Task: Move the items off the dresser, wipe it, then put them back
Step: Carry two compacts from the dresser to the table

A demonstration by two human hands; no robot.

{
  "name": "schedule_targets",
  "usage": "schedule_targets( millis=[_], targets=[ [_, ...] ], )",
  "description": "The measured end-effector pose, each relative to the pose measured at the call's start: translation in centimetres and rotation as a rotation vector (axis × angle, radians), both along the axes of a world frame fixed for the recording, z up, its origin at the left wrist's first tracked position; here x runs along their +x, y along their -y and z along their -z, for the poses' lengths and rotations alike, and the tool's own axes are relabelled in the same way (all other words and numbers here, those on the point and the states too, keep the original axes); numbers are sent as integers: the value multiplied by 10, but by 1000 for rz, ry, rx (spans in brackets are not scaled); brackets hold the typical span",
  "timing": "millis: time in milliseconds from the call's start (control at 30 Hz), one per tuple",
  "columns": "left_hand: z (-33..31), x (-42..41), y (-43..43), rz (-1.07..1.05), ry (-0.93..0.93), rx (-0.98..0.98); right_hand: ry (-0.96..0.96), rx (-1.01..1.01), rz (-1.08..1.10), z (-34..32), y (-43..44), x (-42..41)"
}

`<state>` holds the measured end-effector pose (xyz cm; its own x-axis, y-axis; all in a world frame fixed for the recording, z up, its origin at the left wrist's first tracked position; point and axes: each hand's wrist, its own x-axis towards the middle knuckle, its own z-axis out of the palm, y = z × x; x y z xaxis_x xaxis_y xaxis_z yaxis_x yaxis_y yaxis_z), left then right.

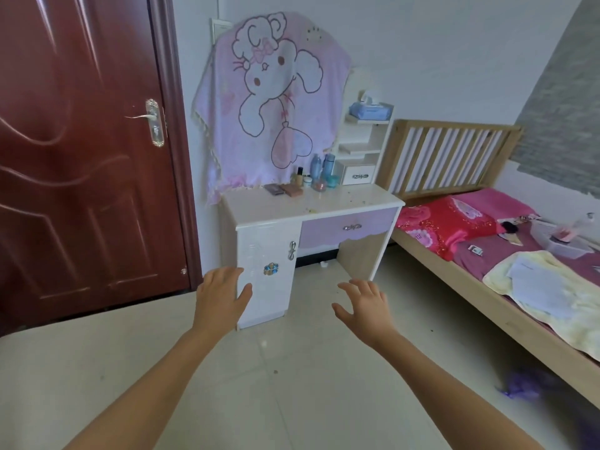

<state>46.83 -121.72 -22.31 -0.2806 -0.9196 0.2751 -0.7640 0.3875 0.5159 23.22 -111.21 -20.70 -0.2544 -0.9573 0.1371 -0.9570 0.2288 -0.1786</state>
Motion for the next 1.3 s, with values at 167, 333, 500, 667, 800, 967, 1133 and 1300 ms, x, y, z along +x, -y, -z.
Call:
schedule_targets(
  millis=[167,333,500,667,800,967,1133,1300],
  targets=[
    [1,-53,68,3,-47,17,-27,36,37,-12,57,-51],
    [1,-100,144,34,-43,12,-2,21,73,-19,117,-95],
    [27,-148,191,82,28,86,41,112,92,18,152,-131],
    [42,-195,245,62,44,128,101,93,123,28,213,-189],
    [40,-239,301,4,33,112,122,11,101,21,277,-240],
    [29,-301,357,-67,7,91,162,-29,26,22,360,-307],
    [43,-326,387,-174,2,150,214,44,-19,28,432,-342],
    [78,-316,413,-298,29,253,191,146,-167,63,480,-345]
  ],
)
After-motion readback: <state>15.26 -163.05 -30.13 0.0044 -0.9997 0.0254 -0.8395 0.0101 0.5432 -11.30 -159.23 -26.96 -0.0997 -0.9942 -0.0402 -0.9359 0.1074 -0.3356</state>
